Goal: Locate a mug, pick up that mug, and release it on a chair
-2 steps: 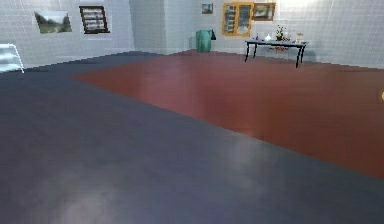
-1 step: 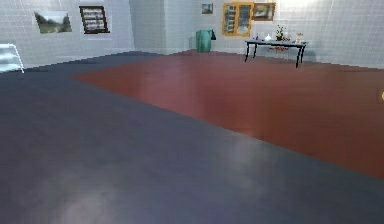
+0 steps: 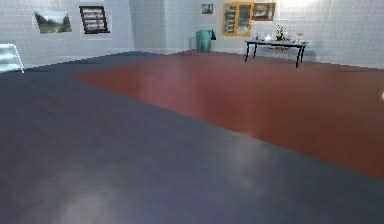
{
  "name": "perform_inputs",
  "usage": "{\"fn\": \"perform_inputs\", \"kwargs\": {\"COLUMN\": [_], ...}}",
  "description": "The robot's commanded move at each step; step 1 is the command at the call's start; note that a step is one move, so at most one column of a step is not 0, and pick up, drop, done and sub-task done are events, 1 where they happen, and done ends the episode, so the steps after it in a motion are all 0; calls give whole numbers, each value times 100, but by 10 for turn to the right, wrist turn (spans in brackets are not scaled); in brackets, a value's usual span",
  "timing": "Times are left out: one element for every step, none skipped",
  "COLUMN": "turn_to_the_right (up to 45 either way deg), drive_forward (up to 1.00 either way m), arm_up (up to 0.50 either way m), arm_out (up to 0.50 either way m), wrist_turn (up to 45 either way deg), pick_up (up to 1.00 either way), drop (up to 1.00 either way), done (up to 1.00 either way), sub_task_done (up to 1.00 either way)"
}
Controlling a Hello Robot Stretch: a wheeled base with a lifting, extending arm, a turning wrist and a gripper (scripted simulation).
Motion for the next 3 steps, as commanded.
{"fn": "perform_inputs", "kwargs": {"turn_to_the_right": [0, 0, 0], "drive_forward": [0, 0, 0], "arm_up": [0, 0, -36], "arm_out": [0, 0, 0], "wrist_turn": [450, 360, 0], "pick_up": [0, 0, 0], "drop": [0, 0, 0], "done": [0, 0, 0], "sub_task_done": [0, 0, 0]}}
